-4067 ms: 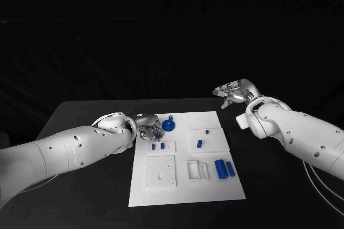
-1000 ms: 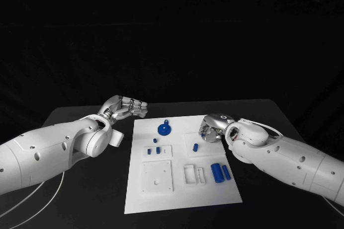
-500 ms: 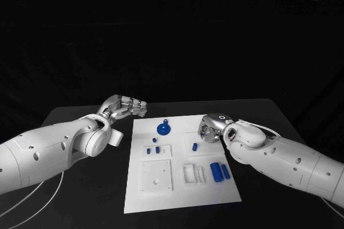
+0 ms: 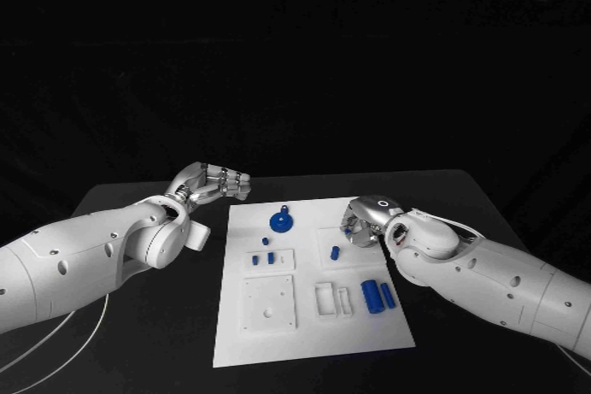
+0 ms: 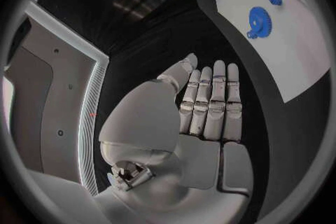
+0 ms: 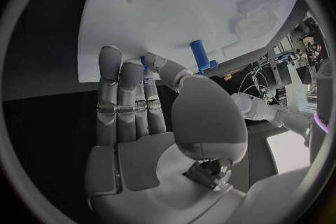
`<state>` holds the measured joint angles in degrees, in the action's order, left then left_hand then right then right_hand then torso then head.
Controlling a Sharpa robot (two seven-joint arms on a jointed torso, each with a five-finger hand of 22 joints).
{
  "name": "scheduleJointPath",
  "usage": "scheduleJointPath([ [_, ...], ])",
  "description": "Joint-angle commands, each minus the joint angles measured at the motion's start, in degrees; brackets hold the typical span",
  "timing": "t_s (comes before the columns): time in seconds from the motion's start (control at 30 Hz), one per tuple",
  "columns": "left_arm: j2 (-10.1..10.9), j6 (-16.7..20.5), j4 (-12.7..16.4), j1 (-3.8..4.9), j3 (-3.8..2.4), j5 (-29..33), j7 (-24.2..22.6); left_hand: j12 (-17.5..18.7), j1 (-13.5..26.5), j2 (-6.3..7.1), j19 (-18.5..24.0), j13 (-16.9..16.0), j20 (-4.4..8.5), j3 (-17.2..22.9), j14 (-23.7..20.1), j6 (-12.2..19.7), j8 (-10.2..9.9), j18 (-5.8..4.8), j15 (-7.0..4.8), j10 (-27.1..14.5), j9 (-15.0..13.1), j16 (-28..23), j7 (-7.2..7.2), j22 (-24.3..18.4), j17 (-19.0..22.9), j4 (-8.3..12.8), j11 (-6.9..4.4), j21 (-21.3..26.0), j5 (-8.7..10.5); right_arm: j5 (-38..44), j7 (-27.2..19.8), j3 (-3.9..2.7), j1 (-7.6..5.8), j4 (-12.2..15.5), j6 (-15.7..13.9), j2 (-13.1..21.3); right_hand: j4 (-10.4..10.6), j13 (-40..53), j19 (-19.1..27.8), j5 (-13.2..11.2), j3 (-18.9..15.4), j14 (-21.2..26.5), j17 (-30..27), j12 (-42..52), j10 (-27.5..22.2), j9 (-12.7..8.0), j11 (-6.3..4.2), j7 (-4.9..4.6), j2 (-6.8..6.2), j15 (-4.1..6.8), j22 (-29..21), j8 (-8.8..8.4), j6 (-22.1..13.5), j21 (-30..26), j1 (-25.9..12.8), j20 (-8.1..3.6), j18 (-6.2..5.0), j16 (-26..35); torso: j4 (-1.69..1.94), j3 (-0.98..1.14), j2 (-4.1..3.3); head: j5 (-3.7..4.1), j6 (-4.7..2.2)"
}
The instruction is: Assemble the parts on the task board
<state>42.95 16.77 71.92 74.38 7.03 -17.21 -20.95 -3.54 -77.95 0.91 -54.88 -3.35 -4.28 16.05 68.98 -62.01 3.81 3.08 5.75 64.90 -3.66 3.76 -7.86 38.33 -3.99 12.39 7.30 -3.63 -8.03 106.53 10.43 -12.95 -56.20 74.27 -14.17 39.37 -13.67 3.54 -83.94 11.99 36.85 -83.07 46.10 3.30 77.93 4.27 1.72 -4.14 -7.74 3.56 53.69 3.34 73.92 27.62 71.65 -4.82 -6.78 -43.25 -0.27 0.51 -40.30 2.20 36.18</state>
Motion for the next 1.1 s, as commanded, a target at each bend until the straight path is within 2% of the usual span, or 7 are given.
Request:
scheduleJointPath([
  [0.03,-0.22,0.0,-0.24,0.13,-0.09,0.56,-0.95,0.07,0.15,-0.04,-0.62,0.04,-0.4,-0.58,-0.42,0.02,-0.12,0.58,0.09,-0.48,-0.04,-0.21,0.07,-2.05,-0.11,-0.21,-0.09,-0.27,0.05,-0.64,0.1,-0.63,-0.03,0.62,-0.82,0.35,0.07,0.12,-0.04,0.11,0.43,0.01,-0.07,0.15,0.84,0.04,-0.57,0.04,-0.25,0.43,0.22,0.37,0.4,0.07,0.3,-0.48,-0.73,-0.24,-0.04,-0.04,0.04,0.01,-0.04],
  [0.37,-0.5,0.32,-1.44,0.27,-0.16,0.83,-1.04,0.07,0.4,0.03,-1.05,0.04,-0.44,-0.69,-0.46,0.34,-0.13,0.53,0.12,-0.58,-0.04,-0.21,0.06,-4.24,-0.12,-0.52,-0.07,-0.29,-0.02,-6.84,-1.37,-4.04,-0.03,2.53,0.03,1.55,0.46,0.12,-0.1,0.32,0.24,0.05,-0.64,0.16,0.61,0.05,-0.52,-0.01,-0.13,0.4,1.38,0.35,0.2,-0.39,0.35,-0.45,-0.73,-0.28,-0.08,-0.04,0.11,0.07,-0.24],
  [0.5,-0.75,0.37,-1.97,0.29,-0.16,0.98,-0.99,0.07,0.4,0.03,-1.05,0.04,-0.44,-0.69,-0.46,0.34,-0.13,0.53,0.12,-0.58,-0.04,-0.21,0.06,-4.24,-0.12,-0.52,-0.07,-0.29,-0.02,-7.79,-2.15,-4.83,-0.04,3.9,-0.69,2.09,0.46,0.12,-0.14,0.35,0.0,0.05,-0.84,0.17,0.6,0.06,-0.52,-0.01,-0.02,0.4,1.8,0.37,0.21,-0.63,0.44,-0.45,-0.8,-0.3,-0.09,-0.09,0.2,-0.18,-0.48],
  [0.6,-1.23,0.56,-2.73,0.3,-0.15,1.14,-0.87,0.07,0.4,0.03,-1.05,0.04,-0.44,-0.69,-0.46,0.34,-0.13,0.53,0.12,-0.58,-0.04,-0.21,0.06,-4.24,-0.12,-0.52,-0.07,-0.29,-0.02,-9.0,-2.83,-5.16,-0.03,5.54,-1.37,2.34,0.5,0.12,-0.25,0.46,-0.08,0.04,-0.92,0.17,0.62,0.07,-0.53,0.0,-0.03,0.41,2.1,0.37,0.23,-0.81,0.43,-0.44,-0.97,-0.4,-0.06,-0.06,0.31,-0.6,-0.86],
  [0.77,-2.14,1.37,-3.94,0.29,-0.13,1.25,-0.66,0.06,0.29,-0.07,-1.41,0.03,-0.42,-0.73,-0.52,0.28,-0.1,0.49,0.14,-0.58,-0.05,-0.2,0.07,-6.1,-0.12,-0.74,-0.07,-0.39,0.02,-9.8,-3.5,-5.32,0.26,8.29,-1.89,2.24,0.47,0.11,-0.29,0.48,-0.1,0.06,-0.97,0.16,0.56,0.05,-0.52,-0.02,0.04,0.4,2.2,0.36,0.18,-0.89,0.48,-0.44,-1.03,-0.39,-0.05,-0.22,0.77,-1.49,-1.06],
  [1.0,-4.05,1.91,-6.31,0.16,-0.11,1.66,-0.63,0.06,0.34,-0.05,-1.42,0.04,-0.42,-0.76,-0.51,0.3,-0.12,0.49,0.13,-0.58,-0.05,-0.2,0.07,-6.11,-0.13,-0.77,-0.06,-0.4,0.05,-8.7,-3.87,-5.33,1.76,12.54,-1.75,1.37,0.42,0.12,-0.31,0.38,-0.19,0.07,-1.04,0.17,0.53,0.05,-0.5,-0.03,0.08,0.38,2.33,0.37,0.14,-1.0,0.5,-0.4,-1.07,-0.39,0.05,-0.53,1.52,-3.47,-0.75],
  [1.1,-4.97,2.01,-7.38,0.0,-0.1,2.22,-0.65,0.07,0.28,-0.1,-1.5,0.04,-0.42,-0.78,-0.51,0.26,-0.12,0.47,0.13,-0.57,-0.04,-0.2,0.06,-6.61,-0.13,-0.99,-0.08,-0.39,0.09,-7.64,-3.79,-5.01,2.34,13.75,-1.35,0.75,0.39,0.11,-0.33,0.28,-0.2,0.09,-1.16,0.16,0.45,0.04,-0.48,-0.05,0.19,0.35,2.56,0.36,0.09,-1.19,0.5,-0.36,-1.04,-0.39,0.06,-0.68,1.9,-4.29,-0.45],
])
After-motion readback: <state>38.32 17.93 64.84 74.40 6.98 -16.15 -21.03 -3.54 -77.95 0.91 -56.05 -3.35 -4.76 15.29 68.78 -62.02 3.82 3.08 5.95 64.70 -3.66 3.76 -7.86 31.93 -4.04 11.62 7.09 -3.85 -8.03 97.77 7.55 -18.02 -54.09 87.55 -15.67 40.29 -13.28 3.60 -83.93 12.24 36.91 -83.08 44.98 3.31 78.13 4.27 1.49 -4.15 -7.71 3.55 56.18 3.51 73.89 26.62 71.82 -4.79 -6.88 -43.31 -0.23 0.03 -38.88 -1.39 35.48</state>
